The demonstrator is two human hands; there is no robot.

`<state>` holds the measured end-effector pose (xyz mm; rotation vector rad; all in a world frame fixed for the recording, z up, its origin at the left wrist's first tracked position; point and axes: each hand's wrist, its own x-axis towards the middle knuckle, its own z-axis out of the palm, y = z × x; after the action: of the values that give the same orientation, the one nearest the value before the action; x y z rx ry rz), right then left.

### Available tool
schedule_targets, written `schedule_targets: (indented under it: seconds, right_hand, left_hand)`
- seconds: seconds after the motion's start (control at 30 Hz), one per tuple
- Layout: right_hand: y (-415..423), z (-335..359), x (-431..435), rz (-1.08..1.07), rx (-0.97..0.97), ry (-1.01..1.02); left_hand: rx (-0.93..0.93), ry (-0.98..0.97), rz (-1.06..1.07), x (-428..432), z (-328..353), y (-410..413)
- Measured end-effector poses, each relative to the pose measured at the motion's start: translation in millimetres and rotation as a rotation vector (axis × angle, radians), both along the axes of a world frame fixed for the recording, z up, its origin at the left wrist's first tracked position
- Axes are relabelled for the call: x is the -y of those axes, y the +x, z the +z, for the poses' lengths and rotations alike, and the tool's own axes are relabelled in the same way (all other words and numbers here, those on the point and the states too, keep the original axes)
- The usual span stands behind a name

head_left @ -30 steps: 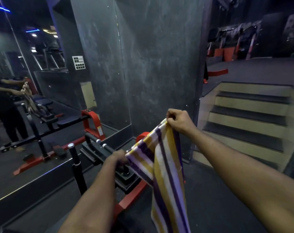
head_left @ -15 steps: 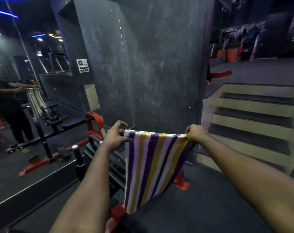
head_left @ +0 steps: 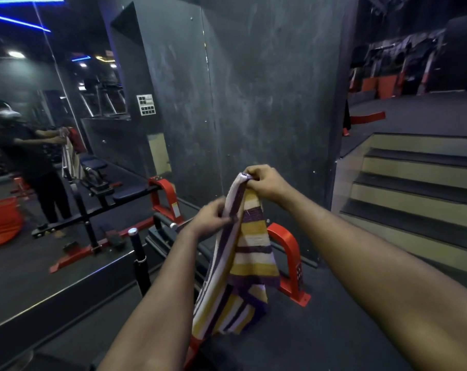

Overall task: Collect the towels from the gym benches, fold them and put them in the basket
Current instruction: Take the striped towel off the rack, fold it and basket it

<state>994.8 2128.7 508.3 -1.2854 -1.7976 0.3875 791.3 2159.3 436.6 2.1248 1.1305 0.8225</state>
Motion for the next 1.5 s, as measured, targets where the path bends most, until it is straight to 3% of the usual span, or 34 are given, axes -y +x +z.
schedule_targets:
  seconds: [0.2, 0.37, 0.57, 0.7, 0.87, 0.97, 1.13, 1.23, 1.37, 1.5]
  right_hand:
    - [23, 13, 1, -0.217, -0.196, 0.149]
    - [53, 9, 5, -0.462, -0.247, 0.261]
    - [94, -10, 21, -0.809, -0.294, 0.224]
    - [107, -33, 28, -1.001, -0.246, 0.178]
    - [120, -55, 35, -1.131, -0.23, 0.136]
    - [125, -60, 39, -1.182, -0.255, 0.129]
    - [130, -64, 42, -1.252, -0.271, 0.101]
    - [129, -71, 41, -1.281, -0.262, 0.067]
    - [132, -82, 40, -1.291, -0.26, 0.017]
    - [133, -90, 38, -1.309, -0.241, -0.038]
  left_hand:
    - [-0.151, -0.142, 0.081, 17, -62, -1]
    - [-0.319, -0.248, 0.113, 21, -89, 3]
    - [-0.344, -0.142, 0.349, 9, -108, -9]
    - [-0.443, -0.119, 0.367, -3, -102, -17]
    - [-0.408, -0.075, 0.511, -9, -94, -27]
    - [-0.282, -0.055, 0.448, -10, -89, -33]
    - [-0.492, -0.096, 0.178, -12, -77, -53]
    - [-0.576, -0.144, 0.227, -11, -75, -58]
    - [-0.474, -0.141, 0.449, -14, -83, -72]
    - [-0.135, 0.002, 0.699, -12, -84, -76]
